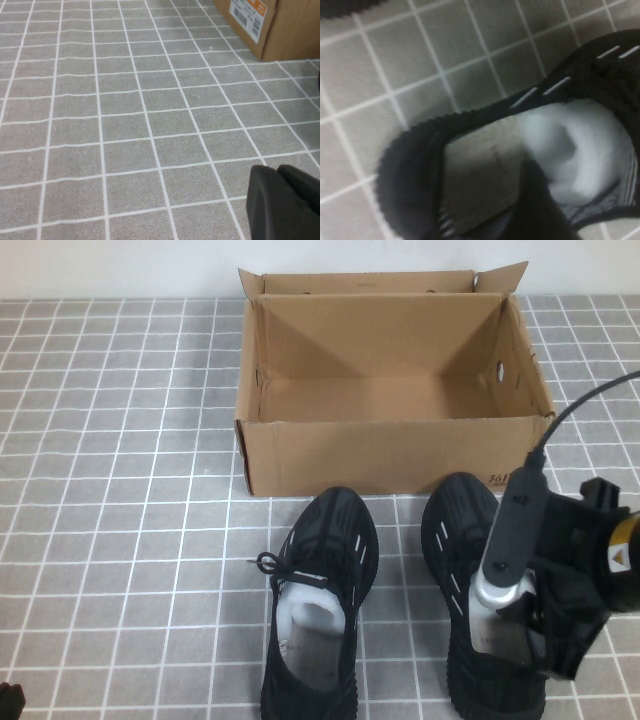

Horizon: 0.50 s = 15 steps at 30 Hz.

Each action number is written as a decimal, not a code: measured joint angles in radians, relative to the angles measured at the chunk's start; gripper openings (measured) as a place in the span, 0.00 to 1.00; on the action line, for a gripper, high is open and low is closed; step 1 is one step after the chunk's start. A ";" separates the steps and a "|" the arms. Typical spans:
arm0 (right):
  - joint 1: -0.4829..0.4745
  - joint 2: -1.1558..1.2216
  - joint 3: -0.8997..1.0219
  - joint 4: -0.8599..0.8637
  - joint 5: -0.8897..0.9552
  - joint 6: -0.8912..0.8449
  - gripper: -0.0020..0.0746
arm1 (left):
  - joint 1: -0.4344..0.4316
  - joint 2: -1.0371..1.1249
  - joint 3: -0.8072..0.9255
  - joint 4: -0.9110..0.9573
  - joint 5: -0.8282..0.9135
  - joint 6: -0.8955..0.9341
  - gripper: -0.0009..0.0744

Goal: Put shoes into padded shoe box
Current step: Pick up the shoe from the table

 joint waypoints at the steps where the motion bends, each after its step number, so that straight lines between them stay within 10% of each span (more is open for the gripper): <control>1: 0.000 0.012 -0.002 -0.015 -0.013 0.000 0.52 | 0.000 0.000 0.000 0.000 0.000 0.000 0.01; 15: 0.000 0.063 -0.006 -0.080 -0.126 -0.002 0.52 | 0.000 0.000 0.000 0.000 0.000 0.000 0.01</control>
